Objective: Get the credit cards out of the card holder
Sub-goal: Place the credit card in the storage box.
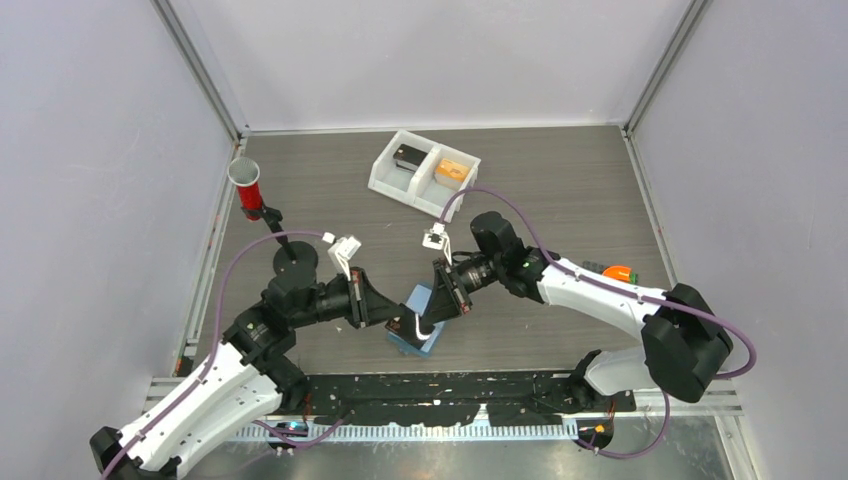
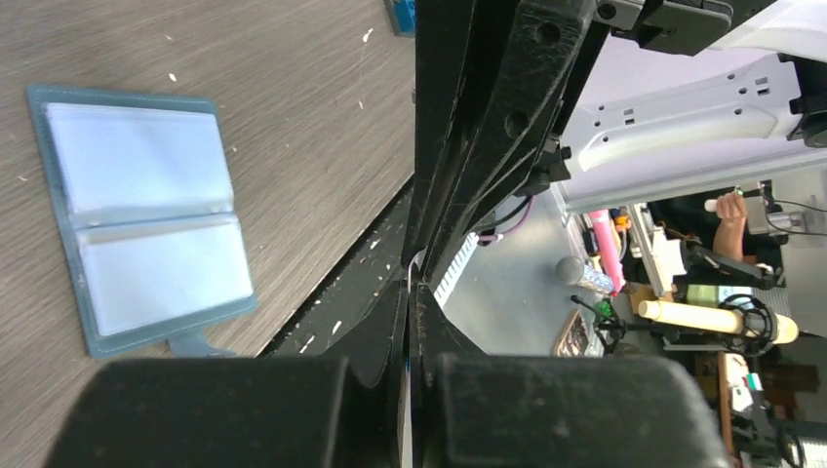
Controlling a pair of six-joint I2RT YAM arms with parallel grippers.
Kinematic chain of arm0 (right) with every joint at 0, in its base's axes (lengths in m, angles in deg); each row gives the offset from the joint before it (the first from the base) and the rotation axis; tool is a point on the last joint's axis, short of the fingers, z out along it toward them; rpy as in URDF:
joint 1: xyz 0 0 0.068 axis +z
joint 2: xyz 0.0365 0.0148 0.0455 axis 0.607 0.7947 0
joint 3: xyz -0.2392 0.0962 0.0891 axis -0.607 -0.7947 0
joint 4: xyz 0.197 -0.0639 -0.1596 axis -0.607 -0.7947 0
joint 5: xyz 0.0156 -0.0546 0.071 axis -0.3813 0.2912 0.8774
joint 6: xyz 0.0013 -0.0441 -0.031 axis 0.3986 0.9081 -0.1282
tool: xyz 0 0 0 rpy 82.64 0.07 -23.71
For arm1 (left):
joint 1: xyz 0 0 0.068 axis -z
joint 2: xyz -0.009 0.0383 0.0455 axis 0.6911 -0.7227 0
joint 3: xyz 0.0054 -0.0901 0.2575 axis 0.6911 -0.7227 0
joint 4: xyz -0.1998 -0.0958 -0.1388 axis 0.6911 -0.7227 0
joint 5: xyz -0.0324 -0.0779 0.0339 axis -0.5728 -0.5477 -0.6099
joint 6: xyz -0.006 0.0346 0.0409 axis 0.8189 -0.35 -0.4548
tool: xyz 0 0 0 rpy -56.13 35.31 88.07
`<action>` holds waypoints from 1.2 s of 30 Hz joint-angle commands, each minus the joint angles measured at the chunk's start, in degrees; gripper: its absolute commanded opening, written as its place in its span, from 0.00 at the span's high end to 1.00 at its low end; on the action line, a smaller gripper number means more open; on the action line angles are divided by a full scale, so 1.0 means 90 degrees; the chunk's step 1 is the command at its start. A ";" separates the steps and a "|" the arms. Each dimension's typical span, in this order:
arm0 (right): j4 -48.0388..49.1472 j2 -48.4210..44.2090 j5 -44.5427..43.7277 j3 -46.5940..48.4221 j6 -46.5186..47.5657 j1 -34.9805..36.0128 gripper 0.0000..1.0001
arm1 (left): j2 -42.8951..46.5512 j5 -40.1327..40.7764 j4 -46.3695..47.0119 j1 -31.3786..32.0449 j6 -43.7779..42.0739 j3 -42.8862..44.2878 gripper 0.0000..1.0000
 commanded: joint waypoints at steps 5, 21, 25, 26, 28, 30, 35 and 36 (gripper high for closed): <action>-0.0670 -0.0627 -0.0604 0.0069 0.0212 -0.0499 0.48 | -0.0200 0.0129 0.1088 -0.0034 0.0401 -0.0229 1.00; 0.1074 -0.1575 -0.1649 -0.0865 -0.2040 -0.1818 0.21 | 0.0180 0.2776 0.2268 -0.0152 0.1713 -0.0867 1.00; 0.2573 -0.1191 -0.1416 -0.1221 -0.3022 -0.1818 0.32 | 0.0379 0.3154 0.2289 -0.0161 0.1951 -0.0872 1.00; 0.3101 -0.1021 -0.1233 -0.1302 -0.3168 -0.1818 0.34 | 0.0382 0.3148 0.2348 -0.0158 0.2035 -0.0871 1.00; 0.3824 -0.0818 -0.1075 -0.1419 -0.3588 -0.1818 0.37 | 0.0361 0.3108 0.2519 -0.0163 0.2159 -0.0873 1.00; 0.4583 -0.0659 -0.1008 -0.1576 -0.4048 -0.1811 0.38 | 0.0298 0.3081 0.2654 -0.0163 0.2240 -0.0872 1.00; 0.5814 -0.0191 -0.0878 -0.1660 -0.4920 -0.1774 0.40 | 0.0067 0.3088 0.2953 -0.0155 0.2334 -0.0942 1.00; 0.6130 -0.0058 -0.0891 -0.1673 -0.5120 -0.1751 0.40 | 0.0011 0.3084 0.3069 -0.0161 0.2382 -0.0995 1.00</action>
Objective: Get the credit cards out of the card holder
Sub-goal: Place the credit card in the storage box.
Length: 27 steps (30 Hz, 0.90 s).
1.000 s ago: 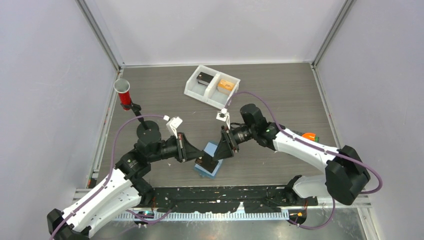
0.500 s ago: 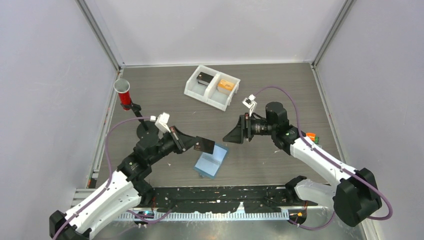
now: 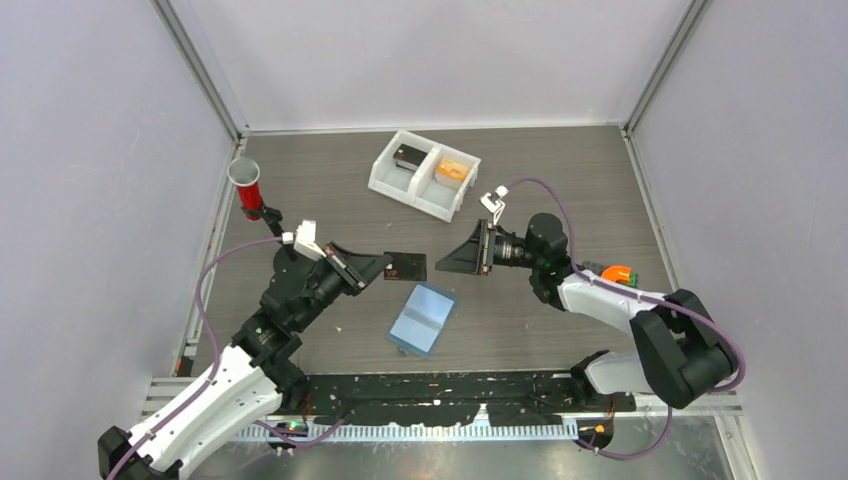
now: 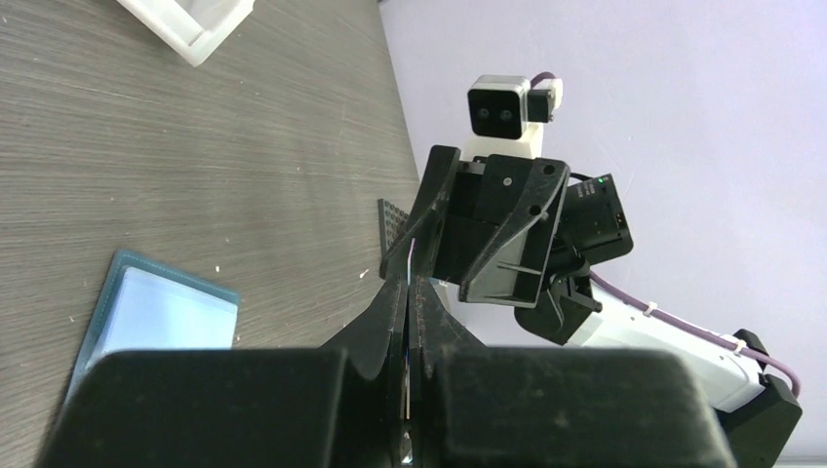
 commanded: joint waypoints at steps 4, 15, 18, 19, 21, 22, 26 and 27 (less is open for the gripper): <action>0.2362 0.0633 0.0078 0.0026 -0.1253 0.0182 0.44 | -0.0383 0.0032 0.1020 -0.0034 0.0387 -0.0212 1.00; 0.3575 0.1482 0.0065 0.0047 -0.1884 0.0274 0.75 | -0.0547 -0.0148 0.1292 -0.0039 0.0464 -0.0320 1.00; 0.3848 0.1570 0.0126 0.0002 -0.2052 0.0273 0.75 | -0.0379 -0.0061 0.1139 -0.0034 0.0427 -0.0341 1.00; 0.3929 0.1572 0.0187 -0.0015 -0.2091 0.0269 0.73 | -0.0314 0.0039 0.0979 -0.0036 0.0366 -0.0318 1.00; 0.3928 0.1500 0.0240 -0.0045 -0.2099 0.0232 0.65 | -0.0177 0.0327 0.0560 -0.0036 0.0256 -0.0274 1.00; 0.3898 0.1413 0.0230 -0.0080 -0.2085 0.0208 0.62 | -0.0113 0.0400 0.0469 -0.0039 0.0251 -0.0278 1.00; 0.2697 0.1119 0.0117 -0.0056 -0.1274 0.0198 0.50 | 0.0104 0.0482 0.0177 -0.0033 0.0215 -0.0179 1.00; 0.2448 0.1051 0.0062 -0.0012 -0.1135 0.0197 0.48 | 0.0148 0.0492 0.0082 -0.0036 0.0193 -0.0135 1.00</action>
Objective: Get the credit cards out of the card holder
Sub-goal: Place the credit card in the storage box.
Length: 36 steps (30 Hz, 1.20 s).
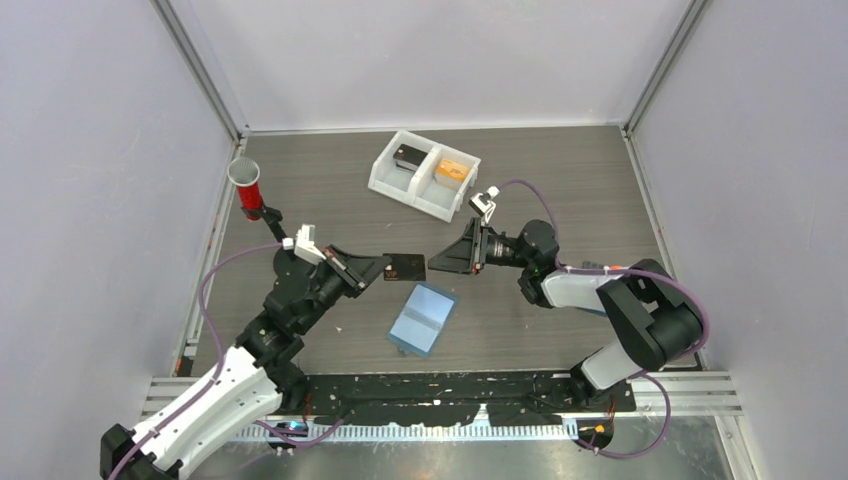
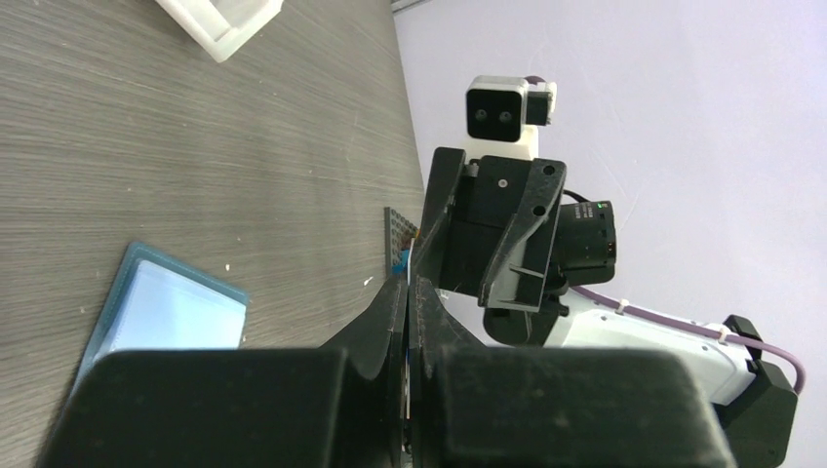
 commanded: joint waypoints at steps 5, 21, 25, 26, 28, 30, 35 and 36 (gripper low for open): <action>-0.1097 -0.0547 -0.0220 0.0061 0.0895 -0.0022 0.40 | 0.0416 0.0396 -0.0417 -0.0037 -0.0144 0.0241 1.00; -0.0174 -0.0289 0.0012 0.0050 0.0400 0.0192 0.48 | 0.0563 0.0273 0.0075 -0.0037 0.0416 -0.0091 1.00; 0.0226 -0.0070 -0.0029 0.0150 0.0124 0.0317 0.48 | 0.0397 0.0200 0.0259 -0.0030 0.0532 -0.0177 1.00; 0.0249 -0.0014 -0.0007 0.0175 0.0108 0.0372 0.48 | 0.0336 0.0154 0.0285 -0.0035 0.0536 -0.0165 1.00; 0.0262 0.0038 -0.0020 0.0226 0.0074 0.0416 0.51 | 0.0244 0.0084 0.0277 -0.0038 0.0530 -0.0105 1.00; 0.0300 0.0060 -0.0091 0.0237 0.0028 0.0424 0.60 | 0.0189 0.0064 0.0256 -0.0033 0.0514 -0.0063 1.00; 0.0633 0.0152 -0.0192 0.0224 -0.0138 0.0426 0.93 | 0.0207 0.0097 0.0106 -0.0039 0.0508 -0.0095 1.00; 0.0677 0.0166 -0.0192 0.0201 -0.0165 0.0427 0.94 | 0.0245 0.0120 -0.0112 -0.0032 0.0488 -0.0055 1.00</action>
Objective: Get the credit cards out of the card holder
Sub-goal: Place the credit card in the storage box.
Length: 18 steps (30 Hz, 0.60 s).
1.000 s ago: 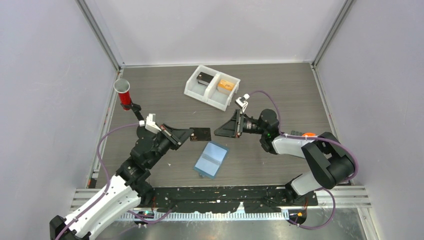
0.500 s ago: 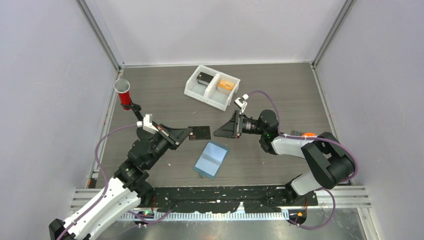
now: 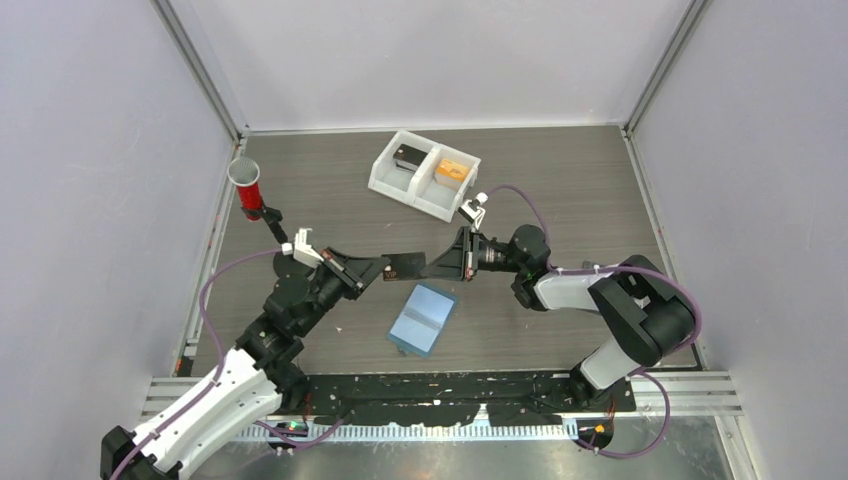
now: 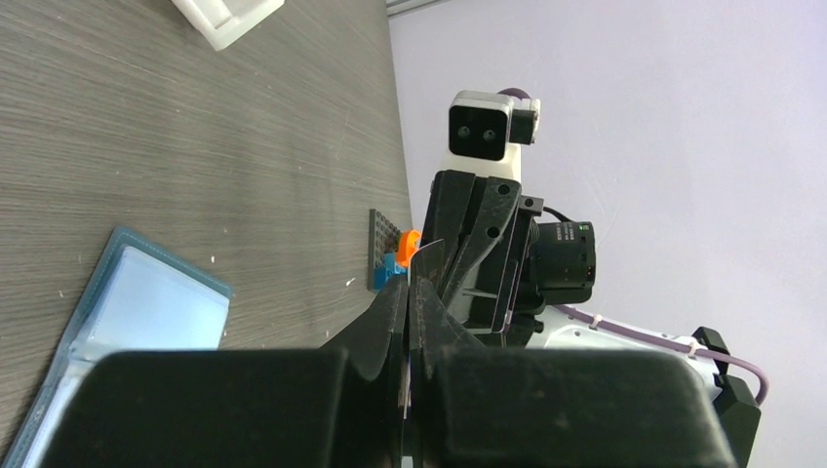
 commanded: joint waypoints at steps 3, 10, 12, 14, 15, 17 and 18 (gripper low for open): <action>0.0937 0.0074 -0.0093 0.0170 -0.0327 0.0012 0.95 | 0.0309 0.0135 -0.0608 -0.0030 -0.0165 0.0151 0.75; 0.0568 0.0054 -0.0036 0.0406 -0.0354 -0.0620 0.95 | 0.0822 0.0516 -0.2162 -0.0032 -0.0799 0.0512 0.10; 0.0036 0.0045 0.0023 0.0668 -0.0177 -0.0896 0.95 | 0.0832 0.0382 -0.2466 -0.0033 -0.1126 0.0699 0.01; -0.0898 0.0044 0.0020 0.1062 0.0258 -0.1138 0.95 | 0.0770 0.0303 -0.2841 -0.0036 -0.1502 0.0910 0.01; -0.1297 0.0059 -0.0055 0.1237 0.0474 -0.1260 0.95 | 0.0698 0.0304 -0.3036 -0.0037 -0.1716 0.1031 0.01; -0.2711 0.0185 -0.0255 0.1884 0.1304 -0.1376 0.95 | 0.0489 0.0224 -0.3507 -0.0031 -0.2221 0.1320 0.01; -0.3645 0.0261 -0.0350 0.2397 0.1876 -0.1424 0.95 | 0.0356 0.0152 -0.3704 -0.0036 -0.2476 0.1488 0.01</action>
